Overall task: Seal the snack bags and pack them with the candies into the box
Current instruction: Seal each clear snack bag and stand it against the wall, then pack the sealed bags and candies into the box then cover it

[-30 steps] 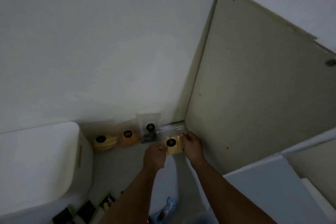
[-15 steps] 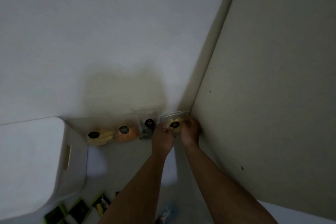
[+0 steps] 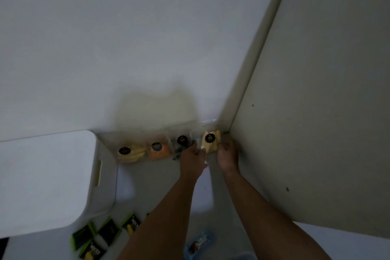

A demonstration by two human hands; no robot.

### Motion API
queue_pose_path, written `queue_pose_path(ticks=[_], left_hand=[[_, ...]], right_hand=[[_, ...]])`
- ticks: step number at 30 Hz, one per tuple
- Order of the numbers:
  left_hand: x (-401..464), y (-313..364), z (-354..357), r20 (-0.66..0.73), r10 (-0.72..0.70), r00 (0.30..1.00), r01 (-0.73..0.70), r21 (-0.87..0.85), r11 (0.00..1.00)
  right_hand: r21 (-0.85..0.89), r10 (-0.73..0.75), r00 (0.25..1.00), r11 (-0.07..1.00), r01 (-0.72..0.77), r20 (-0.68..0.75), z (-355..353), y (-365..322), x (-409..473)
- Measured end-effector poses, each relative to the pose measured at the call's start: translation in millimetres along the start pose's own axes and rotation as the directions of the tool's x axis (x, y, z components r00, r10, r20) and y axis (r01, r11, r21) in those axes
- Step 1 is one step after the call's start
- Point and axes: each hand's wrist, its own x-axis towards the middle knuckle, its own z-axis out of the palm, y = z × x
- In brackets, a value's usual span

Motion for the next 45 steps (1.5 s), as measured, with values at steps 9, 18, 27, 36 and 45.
queue_pose_path(ticks=[9,18,27,36,45], left_hand=[[-53.4,-19.1,-85.2,-0.049,0.165,0.985,-0.138,0.342,0.93],[-118.8,42.8,-201.4,-0.101,0.453,0.886,-0.351,0.494,0.796],[-145.1,49.4,-403.5,-0.31,0.594,0.743,-0.351,0.575,0.739],[-120.9,-33.9,-536.6,-0.397,0.213,0.893,0.043,0.547,0.836],[-117.5,-32.4,-552.2,-0.492,0.124,0.862,-0.046,0.168,0.985]], right_hand=[[0.073,-0.005,0.999,0.997,0.009,-0.047,23.2,15.0,-82.7],[-0.109,-0.2,0.965,0.969,0.22,0.171,75.9,-62.8,-174.8],[-0.203,-0.162,0.925,0.949,0.242,0.345,165.4,-115.1,-279.4],[-0.39,-0.054,0.954,0.905,0.171,0.294,224.8,-118.0,-317.3],[-0.294,-0.076,0.987,0.949,0.116,0.142,232.2,-111.8,-300.8]])
